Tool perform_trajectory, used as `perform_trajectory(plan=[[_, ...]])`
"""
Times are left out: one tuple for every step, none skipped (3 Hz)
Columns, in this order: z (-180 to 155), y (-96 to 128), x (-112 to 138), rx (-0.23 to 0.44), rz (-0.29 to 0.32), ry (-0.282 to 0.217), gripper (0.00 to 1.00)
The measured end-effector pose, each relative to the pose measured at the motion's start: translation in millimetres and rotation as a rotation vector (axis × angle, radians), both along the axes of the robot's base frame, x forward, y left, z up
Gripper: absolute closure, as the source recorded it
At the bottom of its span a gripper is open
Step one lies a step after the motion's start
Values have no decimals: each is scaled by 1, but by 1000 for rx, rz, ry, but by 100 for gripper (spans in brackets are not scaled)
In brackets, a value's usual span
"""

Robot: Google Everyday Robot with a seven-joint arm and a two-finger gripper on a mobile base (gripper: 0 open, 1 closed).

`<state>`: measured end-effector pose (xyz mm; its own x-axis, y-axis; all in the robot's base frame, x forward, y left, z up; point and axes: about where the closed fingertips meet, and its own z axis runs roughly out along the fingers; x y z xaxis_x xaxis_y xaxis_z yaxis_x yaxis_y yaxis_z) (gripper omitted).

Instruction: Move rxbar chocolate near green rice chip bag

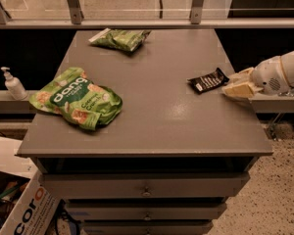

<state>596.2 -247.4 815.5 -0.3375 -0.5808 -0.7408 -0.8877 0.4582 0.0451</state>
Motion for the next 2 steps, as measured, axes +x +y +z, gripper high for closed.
perform_trajectory(plan=[[0,0,0,0,0,0,100],[1,0,0,0,0,0,100]])
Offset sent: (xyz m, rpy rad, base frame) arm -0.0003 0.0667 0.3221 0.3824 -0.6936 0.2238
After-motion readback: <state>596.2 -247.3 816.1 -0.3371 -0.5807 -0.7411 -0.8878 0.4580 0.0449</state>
